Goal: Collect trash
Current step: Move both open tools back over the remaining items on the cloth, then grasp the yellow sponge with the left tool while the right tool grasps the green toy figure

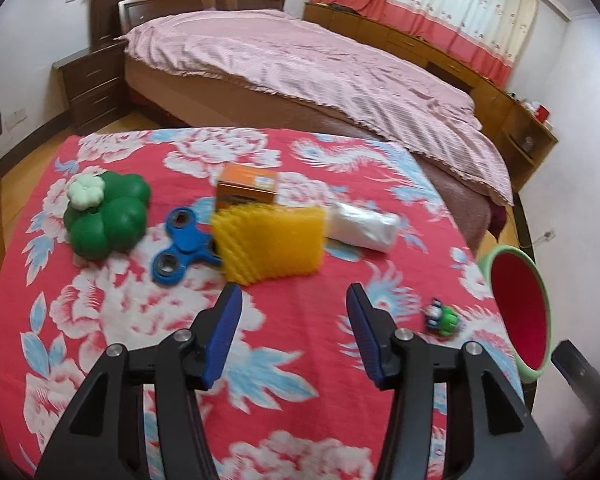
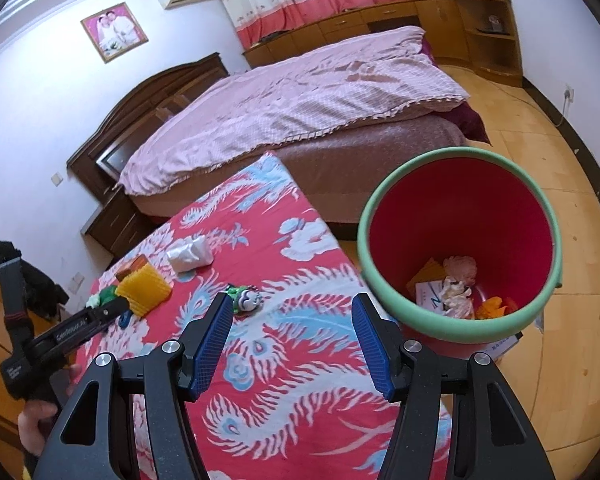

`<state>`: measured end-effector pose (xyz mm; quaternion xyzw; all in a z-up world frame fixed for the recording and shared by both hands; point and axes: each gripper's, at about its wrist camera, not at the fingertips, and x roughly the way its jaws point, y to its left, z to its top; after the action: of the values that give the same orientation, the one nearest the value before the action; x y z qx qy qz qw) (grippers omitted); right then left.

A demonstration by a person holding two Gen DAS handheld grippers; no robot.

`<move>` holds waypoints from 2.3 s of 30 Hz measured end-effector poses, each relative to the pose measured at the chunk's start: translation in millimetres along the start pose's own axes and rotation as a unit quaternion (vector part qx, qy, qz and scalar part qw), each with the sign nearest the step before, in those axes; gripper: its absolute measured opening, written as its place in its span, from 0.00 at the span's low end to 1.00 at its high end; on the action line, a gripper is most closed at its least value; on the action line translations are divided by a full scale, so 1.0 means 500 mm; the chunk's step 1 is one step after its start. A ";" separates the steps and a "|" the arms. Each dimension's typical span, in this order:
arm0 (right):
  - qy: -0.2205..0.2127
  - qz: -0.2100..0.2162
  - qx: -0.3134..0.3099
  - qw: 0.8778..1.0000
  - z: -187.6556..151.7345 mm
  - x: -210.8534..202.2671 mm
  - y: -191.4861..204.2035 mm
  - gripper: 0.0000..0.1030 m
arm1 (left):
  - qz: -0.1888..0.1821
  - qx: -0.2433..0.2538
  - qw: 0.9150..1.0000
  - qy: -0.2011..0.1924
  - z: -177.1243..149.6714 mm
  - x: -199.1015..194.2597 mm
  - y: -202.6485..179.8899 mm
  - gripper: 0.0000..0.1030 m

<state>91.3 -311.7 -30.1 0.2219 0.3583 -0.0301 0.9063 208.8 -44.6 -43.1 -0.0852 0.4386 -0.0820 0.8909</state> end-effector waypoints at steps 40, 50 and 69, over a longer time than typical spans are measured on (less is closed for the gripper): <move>0.071 -0.031 -0.057 0.995 -0.012 0.188 0.106 0.69 | -0.076 -0.049 0.995 -0.027 0.009 0.086 0.073 0.11; 0.067 -0.039 -0.082 0.994 -0.024 0.209 0.127 0.69 | -0.092 -0.050 0.994 -0.037 -0.006 0.039 0.062 0.11; 0.060 -0.070 -0.106 0.990 -0.030 0.206 0.125 0.34 | -0.072 -0.064 0.994 -0.058 -0.046 -0.038 0.062 0.11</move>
<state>171.5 -238.5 -84.3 0.1006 0.4278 -0.0415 0.8973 181.4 -12.0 -49.5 -0.1778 0.3833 -0.1126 0.8993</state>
